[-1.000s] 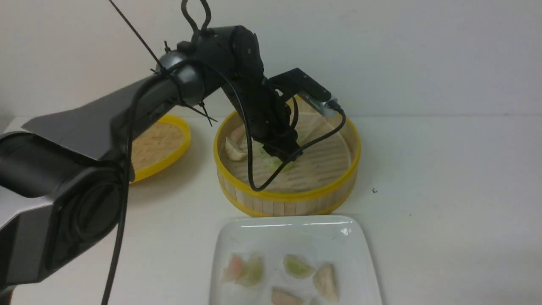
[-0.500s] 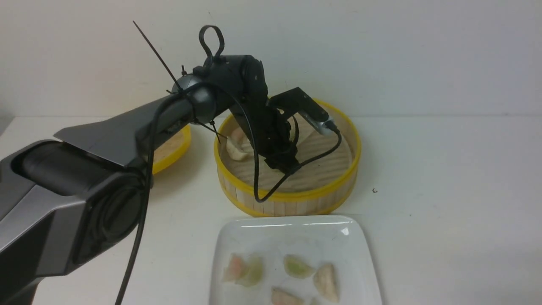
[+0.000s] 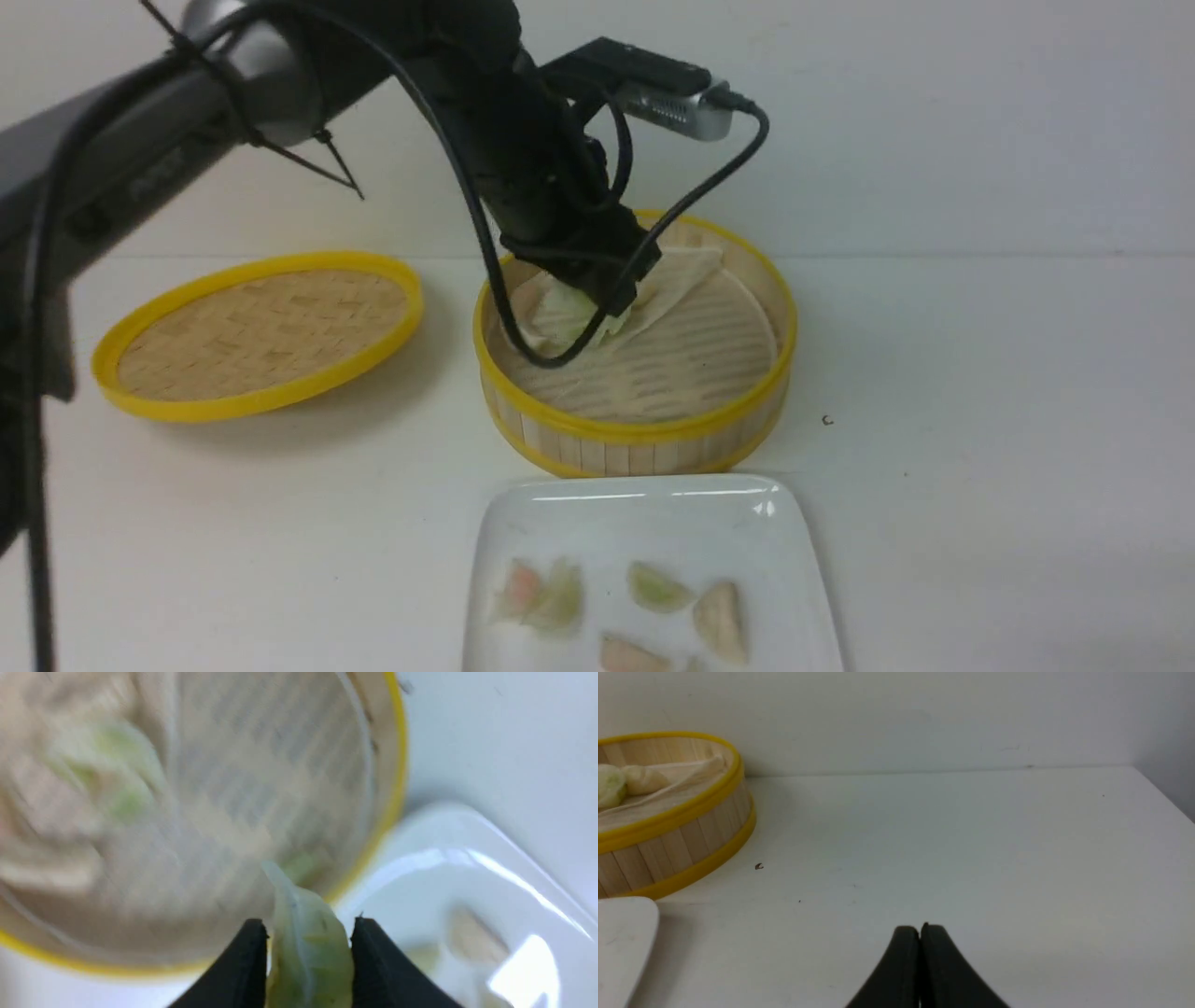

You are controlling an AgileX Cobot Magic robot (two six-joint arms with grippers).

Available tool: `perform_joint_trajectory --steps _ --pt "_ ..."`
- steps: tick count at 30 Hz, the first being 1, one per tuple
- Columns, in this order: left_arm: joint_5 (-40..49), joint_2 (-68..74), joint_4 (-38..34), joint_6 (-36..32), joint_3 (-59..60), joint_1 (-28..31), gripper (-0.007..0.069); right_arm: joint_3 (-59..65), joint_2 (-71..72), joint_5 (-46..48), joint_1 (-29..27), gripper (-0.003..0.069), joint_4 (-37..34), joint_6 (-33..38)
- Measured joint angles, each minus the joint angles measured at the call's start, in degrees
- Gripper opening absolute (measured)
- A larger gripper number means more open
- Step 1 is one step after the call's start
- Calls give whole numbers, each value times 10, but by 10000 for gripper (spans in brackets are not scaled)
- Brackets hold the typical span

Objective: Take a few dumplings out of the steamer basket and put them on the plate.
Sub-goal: Use the left arm to put the dumpling into the plate, then use the left arm to grab a dumpling from the steamer

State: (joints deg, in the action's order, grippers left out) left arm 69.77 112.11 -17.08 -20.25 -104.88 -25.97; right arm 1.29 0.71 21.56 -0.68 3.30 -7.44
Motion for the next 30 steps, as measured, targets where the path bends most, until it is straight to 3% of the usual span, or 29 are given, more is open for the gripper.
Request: perform_joint_trajectory --steps 6,11,18,21,23,26,30 --pt "-17 -20 -4 -31 193 -50 204 0 0 0 0 -15 0 0" --pt "-99 17 -6 -37 221 -74 212 0 0 0 0 -15 0 0" --pt "-130 38 -5 -15 206 -77 526 0 0 0 0 -15 0 0" --pt "-114 35 9 23 155 -72 578 0 0 0 0 -15 0 0" --pt "-113 29 43 61 98 -58 548 0 0 0 0 -15 0 0" --pt "-115 27 80 100 32 -25 422 0 0 0 0 -15 0 0" --pt "-121 53 78 53 -35 14 110 0 0 0 0 -15 0 0"
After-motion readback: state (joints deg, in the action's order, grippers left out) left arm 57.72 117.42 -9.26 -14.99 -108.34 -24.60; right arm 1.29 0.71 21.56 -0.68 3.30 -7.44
